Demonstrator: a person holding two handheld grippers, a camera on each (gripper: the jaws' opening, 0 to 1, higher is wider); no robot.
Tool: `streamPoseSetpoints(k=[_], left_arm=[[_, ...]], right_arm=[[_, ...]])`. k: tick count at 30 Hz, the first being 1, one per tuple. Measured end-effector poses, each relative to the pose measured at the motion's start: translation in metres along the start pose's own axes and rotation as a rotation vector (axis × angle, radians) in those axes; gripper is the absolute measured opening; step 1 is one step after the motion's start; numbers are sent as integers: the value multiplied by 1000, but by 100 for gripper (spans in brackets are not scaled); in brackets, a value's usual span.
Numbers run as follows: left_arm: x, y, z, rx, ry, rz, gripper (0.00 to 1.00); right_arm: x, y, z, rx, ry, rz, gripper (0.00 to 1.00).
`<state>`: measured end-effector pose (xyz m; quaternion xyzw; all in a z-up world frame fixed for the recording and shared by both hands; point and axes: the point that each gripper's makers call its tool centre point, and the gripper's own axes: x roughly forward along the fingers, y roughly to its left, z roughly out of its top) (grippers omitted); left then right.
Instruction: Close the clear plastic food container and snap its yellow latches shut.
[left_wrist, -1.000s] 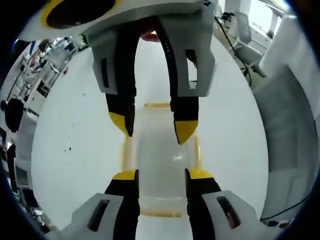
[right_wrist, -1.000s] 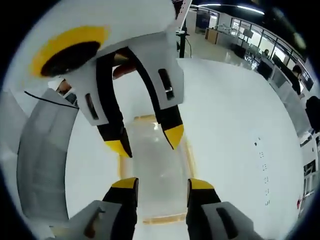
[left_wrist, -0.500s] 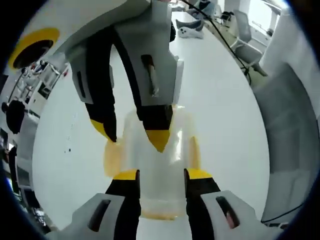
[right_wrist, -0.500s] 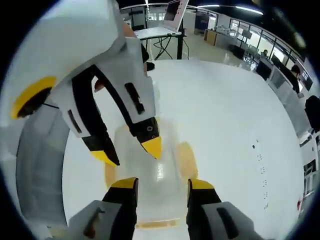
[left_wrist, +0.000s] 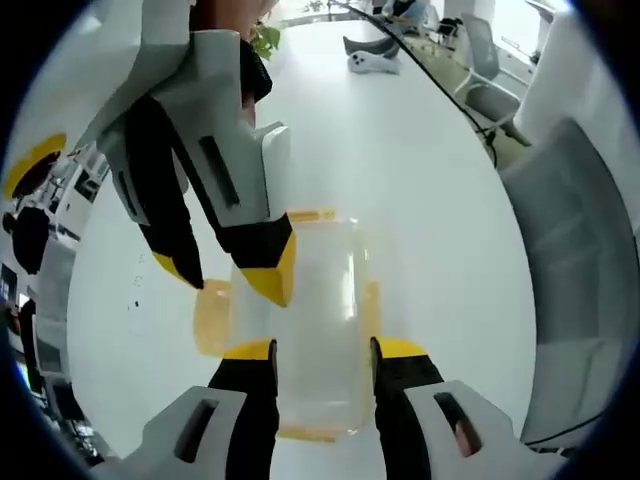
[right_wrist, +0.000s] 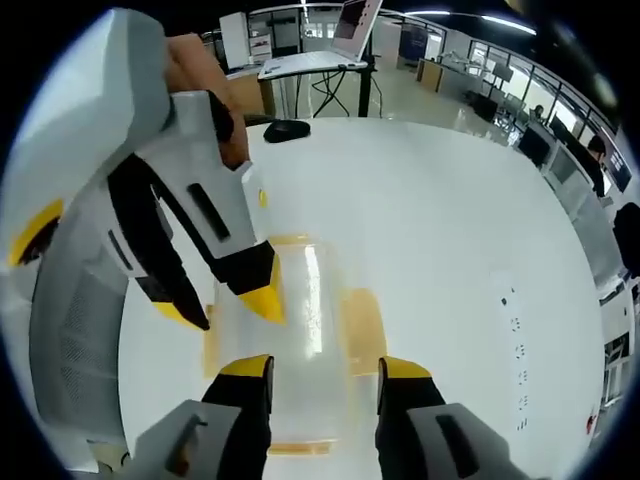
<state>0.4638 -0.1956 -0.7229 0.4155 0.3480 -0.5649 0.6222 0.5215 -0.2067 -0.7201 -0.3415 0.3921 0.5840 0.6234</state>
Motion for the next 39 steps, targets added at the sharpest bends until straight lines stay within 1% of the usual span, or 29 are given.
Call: streamPoseSetpoints(k=[6, 9, 13, 15, 16, 18, 22, 23, 24, 26, 28, 30, 32, 36, 39], left_arm=[[-1, -1, -2, -3, 3, 23, 35], [-1, 0, -1, -17, -3, 43, 36], [1, -3, 1, -22, -3, 47, 38], [1, -6, 2, -11, 0, 48, 38], [3, -8, 3, -7, -2, 46, 38], [5, -11, 5, -6, -6, 46, 39], [9, -12, 7, 16, 1, 66, 38], [10, -12, 7, 25, 2, 73, 39], [10, -12, 5, 32, 14, 82, 40], [12, -14, 3, 41, 16, 82, 40], [12, -11, 3, 37, 7, 93, 39], [12, -10, 3, 33, 2, 103, 38], [13, -8, 4, 33, 1, 116, 38], [15, -6, 4, 51, 12, 131, 40], [17, -5, 4, 57, 10, 144, 41]], right_arm=[[5, -2, 0, -5, 4, 13, 40], [7, -2, 4, -10, 0, 25, 40], [10, -2, 5, -11, 3, 40, 40], [11, -1, 7, -14, 4, 46, 40], [12, 1, 9, -7, -1, 61, 40], [13, 1, 9, -7, 2, 62, 40], [17, 3, 6, -2, 23, 84, 40], [19, 2, 6, -5, 23, 83, 41], [18, 2, 6, 12, 19, 91, 41], [18, 2, 6, 19, 18, 103, 40], [19, 2, 5, 29, 17, 115, 40], [19, 7, 5, 34, 15, 147, 37], [20, 4, 5, 36, 13, 152, 37], [20, 5, 5, 37, 15, 171, 38], [20, 6, 5, 19, 16, 183, 37]])
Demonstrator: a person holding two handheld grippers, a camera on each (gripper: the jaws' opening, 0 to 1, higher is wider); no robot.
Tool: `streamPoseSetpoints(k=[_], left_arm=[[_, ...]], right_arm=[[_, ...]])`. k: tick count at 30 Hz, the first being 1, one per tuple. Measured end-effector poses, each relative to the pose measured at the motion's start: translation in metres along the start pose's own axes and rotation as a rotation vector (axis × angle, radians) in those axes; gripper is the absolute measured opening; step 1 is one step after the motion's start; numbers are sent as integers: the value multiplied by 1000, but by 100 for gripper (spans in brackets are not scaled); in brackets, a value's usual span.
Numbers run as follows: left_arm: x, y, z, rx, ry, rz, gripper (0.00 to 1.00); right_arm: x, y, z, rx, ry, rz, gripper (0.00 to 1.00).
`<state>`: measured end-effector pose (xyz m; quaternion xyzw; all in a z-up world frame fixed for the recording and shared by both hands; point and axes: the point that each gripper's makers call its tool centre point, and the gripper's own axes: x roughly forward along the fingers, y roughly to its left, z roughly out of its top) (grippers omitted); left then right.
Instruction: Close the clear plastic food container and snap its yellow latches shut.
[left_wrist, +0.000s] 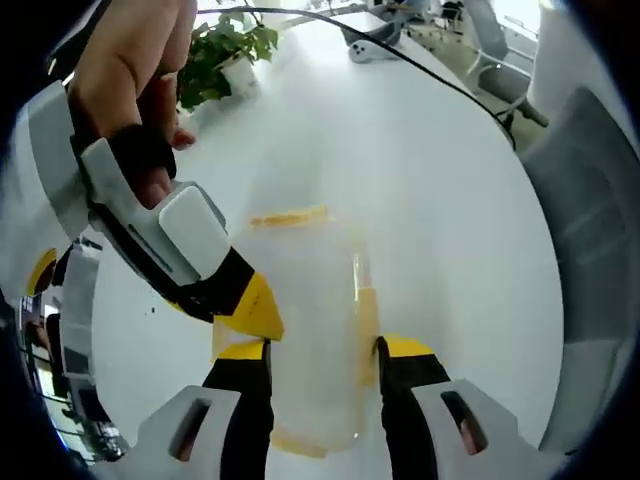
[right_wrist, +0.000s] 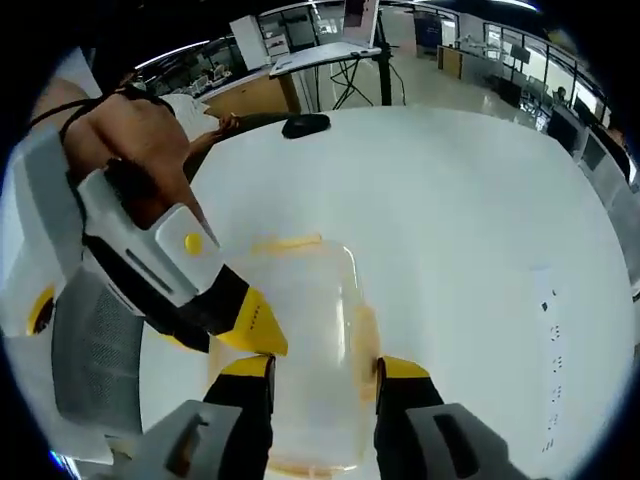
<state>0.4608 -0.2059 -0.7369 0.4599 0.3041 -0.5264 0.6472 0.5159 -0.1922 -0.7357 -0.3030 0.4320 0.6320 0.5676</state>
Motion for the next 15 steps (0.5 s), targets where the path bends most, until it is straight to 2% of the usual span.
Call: streamPoseSetpoints(k=[3, 13, 15], left_arm=[[3, 0, -1, 24, 8, 13, 43], [3, 4, -2, -10, -9, 34, 38], [4, 5, -1, -17, -2, 42, 35]], right_arm=[[1, 0, 1, -20, 13, 8, 37], [3, -2, -1, -23, 49, 48, 33], [4, -3, -1, -27, 79, 67, 31]])
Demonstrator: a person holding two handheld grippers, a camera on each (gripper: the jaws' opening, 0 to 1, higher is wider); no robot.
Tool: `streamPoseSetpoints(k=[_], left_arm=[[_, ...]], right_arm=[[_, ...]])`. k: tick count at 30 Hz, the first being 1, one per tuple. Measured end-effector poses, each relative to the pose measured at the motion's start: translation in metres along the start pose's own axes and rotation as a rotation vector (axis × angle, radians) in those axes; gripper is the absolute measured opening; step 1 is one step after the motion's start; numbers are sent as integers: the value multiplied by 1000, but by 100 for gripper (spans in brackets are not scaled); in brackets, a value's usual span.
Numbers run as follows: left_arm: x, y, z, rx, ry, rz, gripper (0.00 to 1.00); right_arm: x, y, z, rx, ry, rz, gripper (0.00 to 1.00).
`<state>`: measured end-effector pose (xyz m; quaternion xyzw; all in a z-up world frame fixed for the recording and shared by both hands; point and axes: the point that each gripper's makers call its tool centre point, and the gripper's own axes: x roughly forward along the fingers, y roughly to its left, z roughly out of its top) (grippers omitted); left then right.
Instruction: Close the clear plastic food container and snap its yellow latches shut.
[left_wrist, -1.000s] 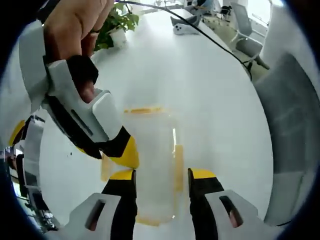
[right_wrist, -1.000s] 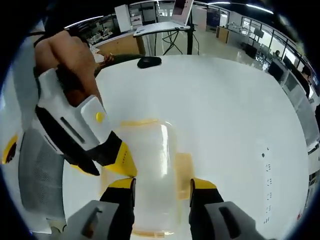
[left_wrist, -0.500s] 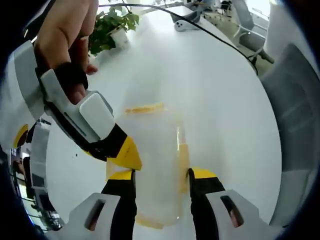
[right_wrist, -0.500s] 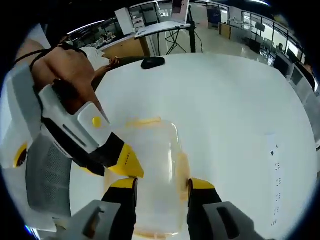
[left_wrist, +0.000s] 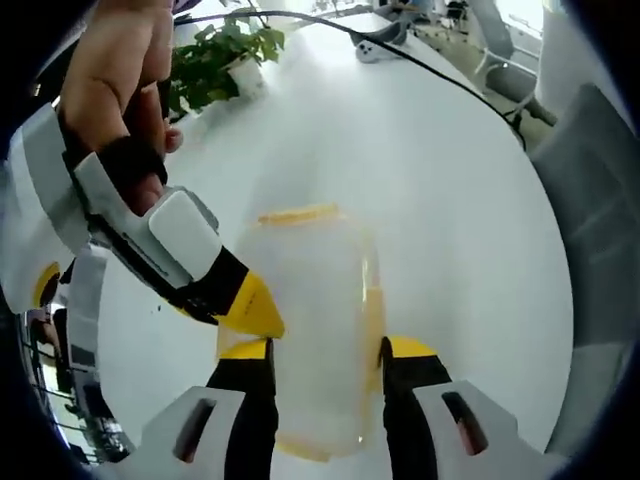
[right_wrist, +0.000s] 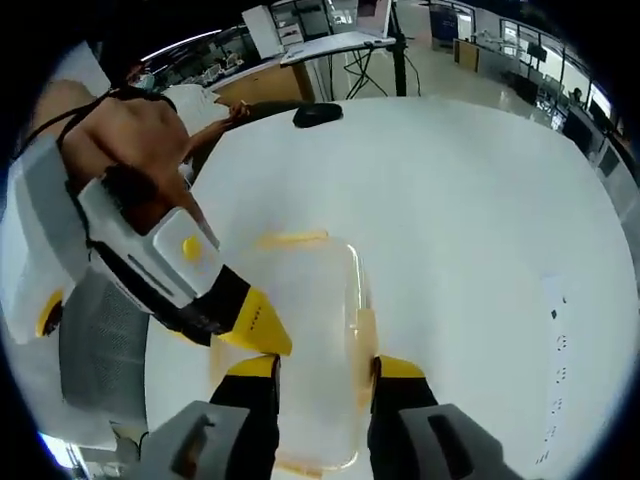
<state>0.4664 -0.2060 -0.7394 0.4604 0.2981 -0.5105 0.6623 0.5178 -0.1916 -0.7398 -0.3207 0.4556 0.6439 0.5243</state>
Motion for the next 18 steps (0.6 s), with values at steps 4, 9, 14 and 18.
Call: streamPoseSetpoints(k=[4, 9, 14, 18], left_arm=[[2, 1, -1, -27, -12, -12, 35], [1, 1, -1, -23, -15, -1, 35], [0, 1, -1, -20, -17, 3, 36], [0, 0, 0, -18, -21, 7, 36]], right_arm=[[3, 6, -5, 20, 64, 23, 29], [3, 3, -6, 41, 13, 50, 30], [4, 3, -2, 30, 29, 42, 30], [3, 3, -2, 33, 19, 41, 31]])
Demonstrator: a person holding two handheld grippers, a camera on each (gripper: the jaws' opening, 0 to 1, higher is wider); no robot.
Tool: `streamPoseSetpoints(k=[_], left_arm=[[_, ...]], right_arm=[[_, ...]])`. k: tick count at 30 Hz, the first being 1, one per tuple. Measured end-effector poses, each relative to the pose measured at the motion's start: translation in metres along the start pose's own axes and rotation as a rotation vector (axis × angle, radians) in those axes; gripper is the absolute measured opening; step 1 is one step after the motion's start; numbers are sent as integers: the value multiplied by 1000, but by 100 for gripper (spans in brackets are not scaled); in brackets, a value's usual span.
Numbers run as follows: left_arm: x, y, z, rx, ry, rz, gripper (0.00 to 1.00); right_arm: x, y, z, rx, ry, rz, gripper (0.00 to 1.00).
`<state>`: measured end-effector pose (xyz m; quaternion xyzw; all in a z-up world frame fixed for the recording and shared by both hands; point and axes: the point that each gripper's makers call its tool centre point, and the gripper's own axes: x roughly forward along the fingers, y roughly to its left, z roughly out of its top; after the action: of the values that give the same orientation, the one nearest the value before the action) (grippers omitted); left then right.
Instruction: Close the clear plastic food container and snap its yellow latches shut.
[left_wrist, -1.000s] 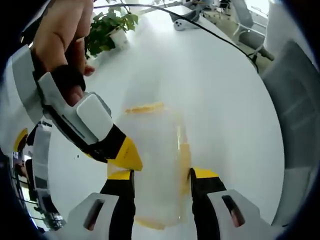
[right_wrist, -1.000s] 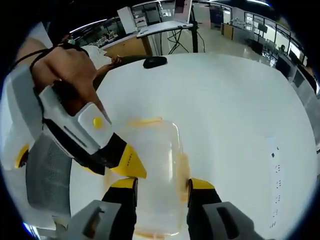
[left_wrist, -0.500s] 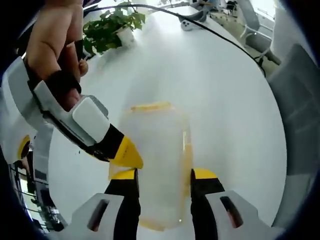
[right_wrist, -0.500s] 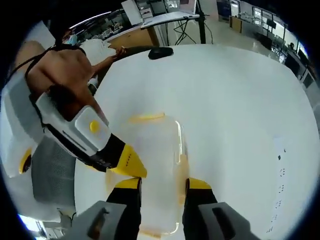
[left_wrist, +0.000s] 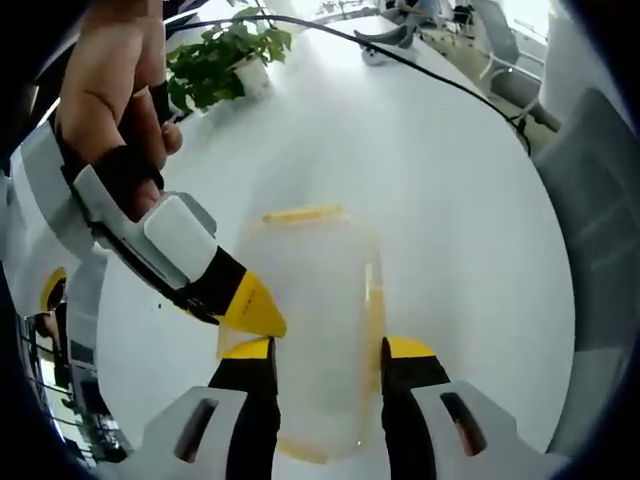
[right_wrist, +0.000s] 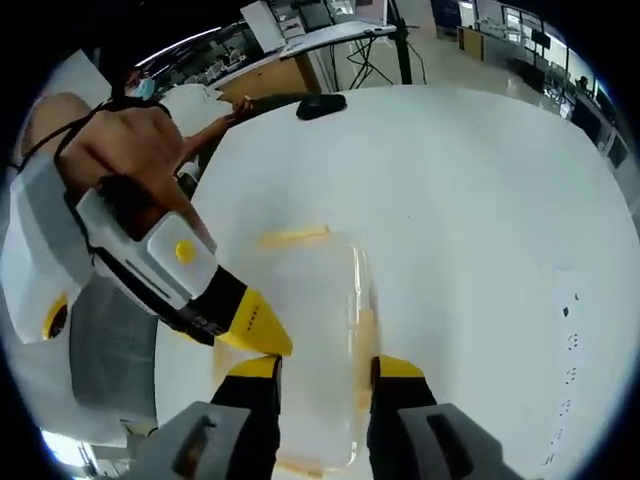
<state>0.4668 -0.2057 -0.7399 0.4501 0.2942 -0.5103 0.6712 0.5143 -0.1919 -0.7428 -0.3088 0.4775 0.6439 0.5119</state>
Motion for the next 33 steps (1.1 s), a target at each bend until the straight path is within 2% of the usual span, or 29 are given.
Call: streamPoseSetpoints(k=[9, 21, 24, 26, 33], left_arm=[[-2, 0, 1, 2, -22, -3, 37], [-4, -1, 2, 36, -16, -6, 39], [-5, -2, 4, 25, -17, -19, 39], [-7, -3, 6, 21, -25, -27, 39], [-10, 1, 6, 0, -29, -22, 39]], right_arm=[[-2, 1, 4, -13, 10, -12, 32], [-5, 1, 4, -27, 15, -40, 33], [-3, 4, 3, -33, 21, -38, 43], [-3, 5, 1, -46, 29, -41, 40], [-9, 5, -1, -53, 21, -65, 44]])
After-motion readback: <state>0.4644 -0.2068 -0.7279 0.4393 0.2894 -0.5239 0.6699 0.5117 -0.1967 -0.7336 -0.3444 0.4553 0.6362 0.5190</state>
